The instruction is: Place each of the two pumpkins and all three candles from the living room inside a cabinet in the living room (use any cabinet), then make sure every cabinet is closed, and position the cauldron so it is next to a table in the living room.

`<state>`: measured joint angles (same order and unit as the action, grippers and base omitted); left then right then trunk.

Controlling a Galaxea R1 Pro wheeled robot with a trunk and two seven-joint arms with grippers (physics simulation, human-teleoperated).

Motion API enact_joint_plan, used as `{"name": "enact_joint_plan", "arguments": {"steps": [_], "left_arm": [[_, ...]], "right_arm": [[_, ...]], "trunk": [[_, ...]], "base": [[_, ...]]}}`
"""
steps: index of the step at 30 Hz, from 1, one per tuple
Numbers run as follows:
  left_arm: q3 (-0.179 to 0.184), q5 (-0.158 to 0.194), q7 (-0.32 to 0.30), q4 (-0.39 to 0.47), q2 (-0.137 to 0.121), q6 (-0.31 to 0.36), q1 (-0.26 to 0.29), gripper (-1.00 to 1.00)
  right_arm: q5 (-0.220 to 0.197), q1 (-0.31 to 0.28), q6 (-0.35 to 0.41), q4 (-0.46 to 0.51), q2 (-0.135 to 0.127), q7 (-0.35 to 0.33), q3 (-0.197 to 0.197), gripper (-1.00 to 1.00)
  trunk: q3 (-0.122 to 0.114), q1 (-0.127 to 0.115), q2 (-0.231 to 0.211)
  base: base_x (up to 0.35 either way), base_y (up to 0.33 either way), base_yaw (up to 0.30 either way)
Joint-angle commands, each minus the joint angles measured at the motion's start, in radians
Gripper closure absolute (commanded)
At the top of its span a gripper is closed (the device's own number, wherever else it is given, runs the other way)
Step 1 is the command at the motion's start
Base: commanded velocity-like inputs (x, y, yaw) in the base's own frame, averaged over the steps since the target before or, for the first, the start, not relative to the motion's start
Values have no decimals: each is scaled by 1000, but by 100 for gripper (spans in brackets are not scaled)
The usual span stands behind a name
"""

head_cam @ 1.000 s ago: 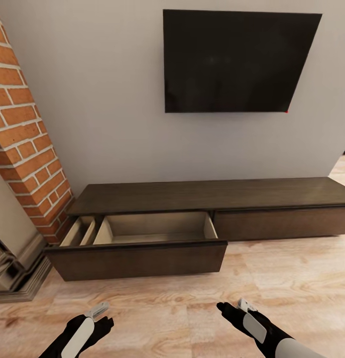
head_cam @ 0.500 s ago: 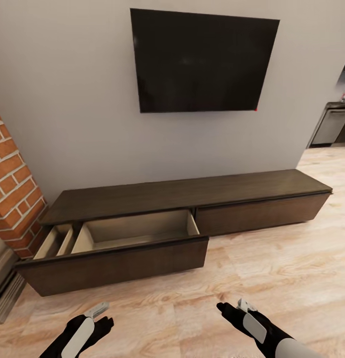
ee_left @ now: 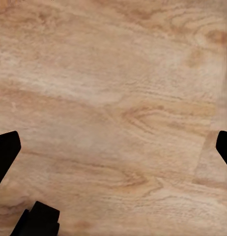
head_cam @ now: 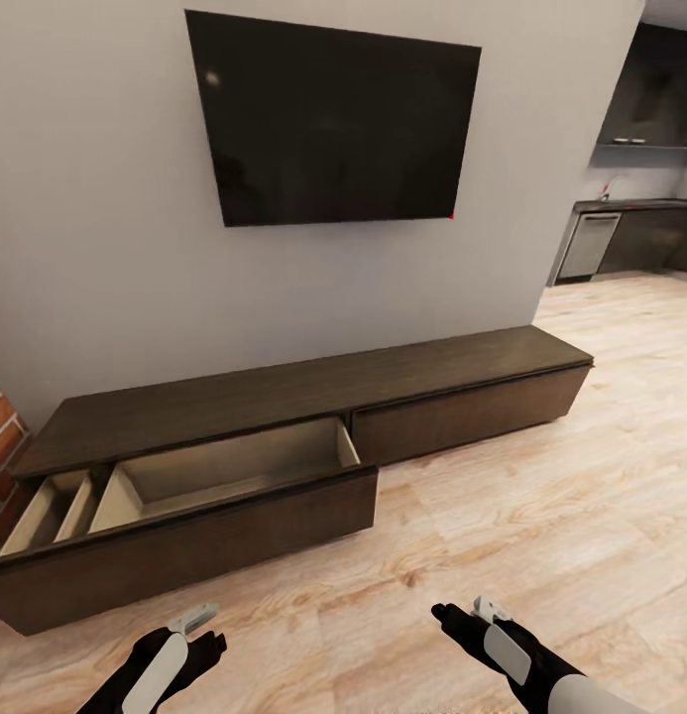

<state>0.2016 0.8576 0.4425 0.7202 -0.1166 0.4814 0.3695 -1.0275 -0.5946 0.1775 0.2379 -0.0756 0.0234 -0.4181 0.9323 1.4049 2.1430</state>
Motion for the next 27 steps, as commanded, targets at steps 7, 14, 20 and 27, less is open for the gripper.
{"name": "enact_joint_plan", "arguments": {"steps": [7,14,20,27], "left_arm": [[6,11,10,2,-2,0,0,-100],[6,11,10,2,-2,0,0,-100],[6,9,10,2,9,0,0,-100],[7,8,10,2,14,-1,0,-100]], "right_arm": [[-5,-1,3,1,0,4,-5,-100],[-5,-1,2,1,-1,3,-5,-100],[-5,-1,4,2,-6,2,-5,-100],[-3,-1,4,3,-5,6,-5,-100]], "trunk": [[1,0,0],[1,0,0],[1,0,0],[2,0,0]], "base": [[-69,0,-277],[-37,0,-277],[-2,0,-278],[0,0,-275]]}}
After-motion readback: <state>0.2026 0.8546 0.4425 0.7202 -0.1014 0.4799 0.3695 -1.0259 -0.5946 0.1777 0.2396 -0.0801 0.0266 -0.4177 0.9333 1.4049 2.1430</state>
